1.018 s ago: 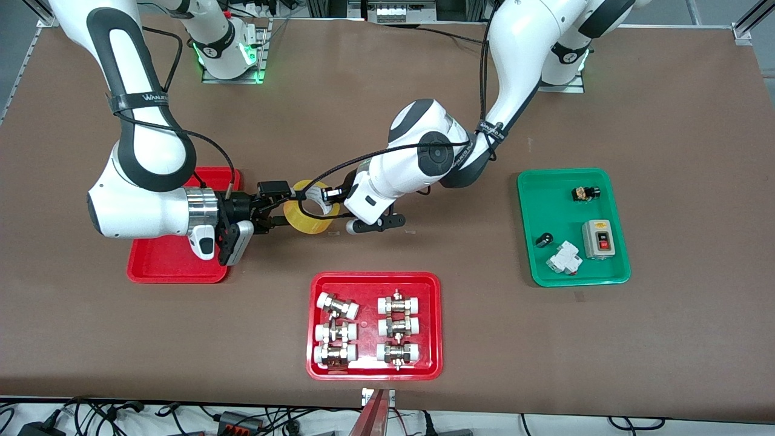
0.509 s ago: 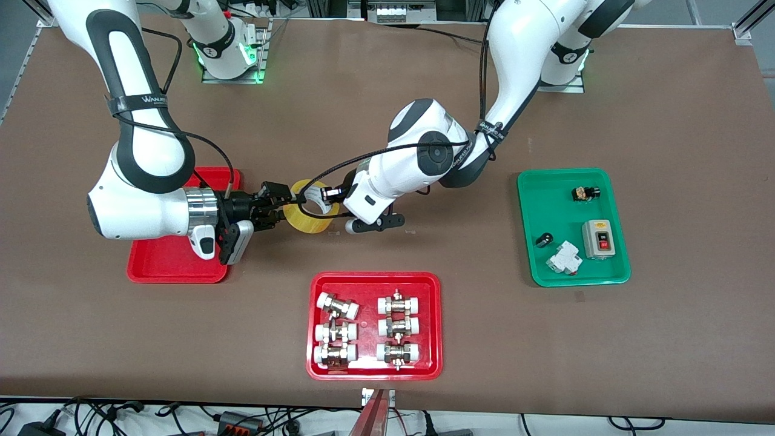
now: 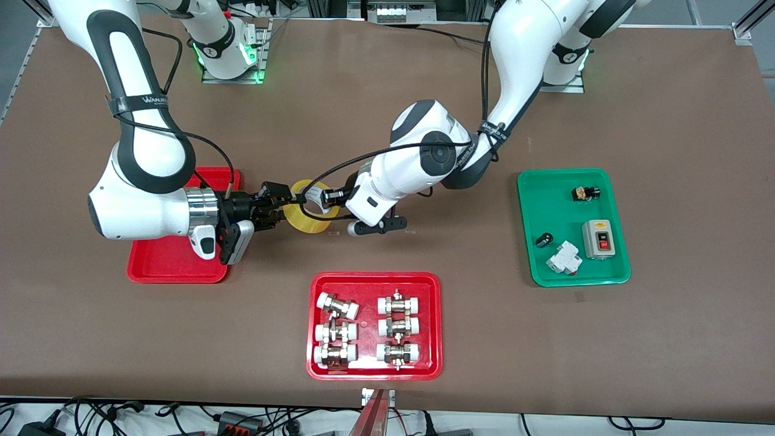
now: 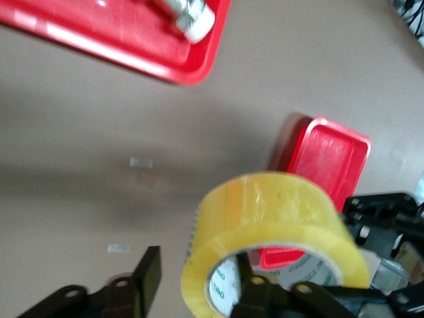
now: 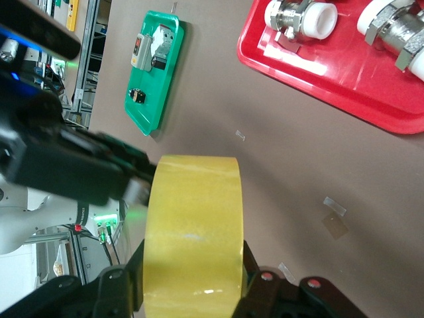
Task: Left arm passes tape to right arm into tray
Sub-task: 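Release the tape from the left gripper and carry it over the empty red tray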
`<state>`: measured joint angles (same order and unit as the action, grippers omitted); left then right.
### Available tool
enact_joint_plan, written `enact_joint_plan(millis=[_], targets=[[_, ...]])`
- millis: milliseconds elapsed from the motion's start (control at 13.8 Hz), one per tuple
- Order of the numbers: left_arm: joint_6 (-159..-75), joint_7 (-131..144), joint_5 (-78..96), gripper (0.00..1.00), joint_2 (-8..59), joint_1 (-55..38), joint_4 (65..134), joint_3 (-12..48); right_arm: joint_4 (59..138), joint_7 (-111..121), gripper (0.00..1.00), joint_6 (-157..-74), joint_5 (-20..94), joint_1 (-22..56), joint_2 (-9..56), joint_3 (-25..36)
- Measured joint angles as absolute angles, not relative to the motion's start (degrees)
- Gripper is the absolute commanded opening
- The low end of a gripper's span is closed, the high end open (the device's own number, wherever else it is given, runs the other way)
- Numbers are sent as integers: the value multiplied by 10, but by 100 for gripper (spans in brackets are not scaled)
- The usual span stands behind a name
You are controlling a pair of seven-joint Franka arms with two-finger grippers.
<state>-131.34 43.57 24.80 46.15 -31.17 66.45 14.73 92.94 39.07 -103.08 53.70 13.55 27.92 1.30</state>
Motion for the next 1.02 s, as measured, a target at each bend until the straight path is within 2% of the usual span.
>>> enact_joint_plan(millis=[145,509,727,1018], targets=[[-1295,435,246,100,451,-292,660,149,921,391,28,-1038,539,136,281,12],[-1119,435,196,100,363,-172,658,142,923,391,27,-1039,500,112,287,22],[-1029,434,191,100,329,-85,658,140,924,390,28,-1043,494,72,295,25],[-844,433,114,100,280,7,657,140,934,390,28,-1036,467,-23,312,29]])
